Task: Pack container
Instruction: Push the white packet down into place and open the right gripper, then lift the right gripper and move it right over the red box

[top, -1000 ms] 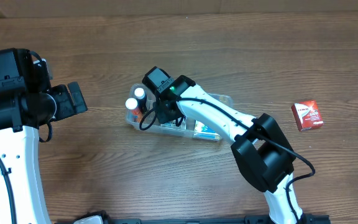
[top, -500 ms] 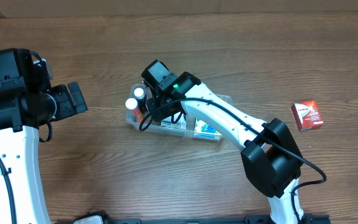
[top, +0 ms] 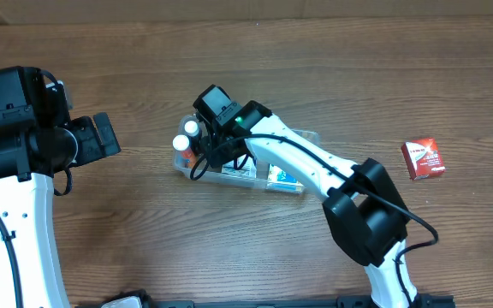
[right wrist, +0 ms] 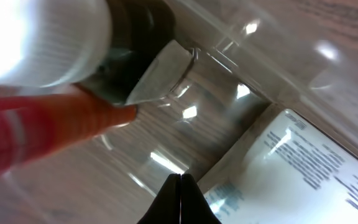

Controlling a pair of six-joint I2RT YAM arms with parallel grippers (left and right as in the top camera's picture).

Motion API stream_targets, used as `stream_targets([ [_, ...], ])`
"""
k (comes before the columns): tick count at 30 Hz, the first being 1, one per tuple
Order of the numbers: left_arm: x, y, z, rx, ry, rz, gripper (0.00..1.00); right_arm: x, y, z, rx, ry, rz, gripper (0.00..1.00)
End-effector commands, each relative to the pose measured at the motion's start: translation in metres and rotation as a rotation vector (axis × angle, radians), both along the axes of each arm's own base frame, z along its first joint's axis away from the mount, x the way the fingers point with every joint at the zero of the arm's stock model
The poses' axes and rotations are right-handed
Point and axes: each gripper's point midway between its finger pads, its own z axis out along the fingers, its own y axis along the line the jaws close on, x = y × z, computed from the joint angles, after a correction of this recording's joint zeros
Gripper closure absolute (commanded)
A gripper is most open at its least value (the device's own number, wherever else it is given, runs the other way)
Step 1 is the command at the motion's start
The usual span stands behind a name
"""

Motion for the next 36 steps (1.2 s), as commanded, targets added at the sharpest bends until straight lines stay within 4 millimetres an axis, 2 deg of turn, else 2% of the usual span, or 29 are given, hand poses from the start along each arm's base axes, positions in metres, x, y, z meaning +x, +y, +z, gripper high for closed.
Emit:
stream_targets([
  [1, 0.001, 0.000, 0.000, -0.003, 0.000, 0.002, 0.00, 0.009, -0.006, -0.008, -0.045, -0.036, -0.018, 0.96],
  [5, 0.000, 0.000, 0.000, -0.003, 0.000, 0.002, 0.00, 0.016, -0.017, -0.009, -0.091, -0.064, -0.041, 0.96],
  [14, 0.001, -0.001, 0.000, -0.008, -0.001, -0.001, 0.00, 0.016, -0.042, -0.014, -0.186, -0.053, -0.074, 0.96],
  [21, 0.001, -0.001, 0.000, -0.008, -0.001, -0.001, 0.00, 0.014, -0.041, -0.013, -0.185, -0.051, -0.069, 0.96],
  [23, 0.001, -0.001, 0.000, -0.008, -0.001, -0.001, 0.00, 0.015, -0.036, -0.005, -0.172, -0.058, -0.063, 0.96],
  [25, 0.001, -0.001, 0.000, -0.008, -0.002, -0.001, 0.00, 0.015, -0.027, 0.015, -0.141, -0.080, -0.053, 0.96],
  [28, 0.002, -0.001, 0.000, -0.007, -0.005, -0.001, 0.00, 0.023, -0.015, 0.074, -0.082, -0.181, -0.050, 0.95],
  [30, 0.002, -0.001, 0.000, -0.007, -0.005, -0.001, 0.00, 0.030, -0.016, 0.130, -0.025, -0.272, -0.081, 0.95],
  [31, 0.002, -0.001, 0.000, -0.007, -0.005, -0.001, 0.00, 0.036, -0.023, 0.161, -0.001, -0.327, -0.111, 0.95],
  [33, 0.002, -0.001, 0.000, -0.007, -0.005, -0.001, 0.00, 0.047, -0.050, 0.207, 0.020, -0.413, -0.213, 0.91],
  [34, 0.001, -0.001, 0.000, -0.007, -0.005, -0.001, 0.00, 0.053, -0.069, 0.225, 0.025, -0.442, -0.277, 0.84],
  [36, 0.001, -0.001, 0.000, -0.007, -0.005, -0.001, 0.00, 0.061, -0.117, 0.252, 0.027, -0.466, -0.415, 0.41],
])
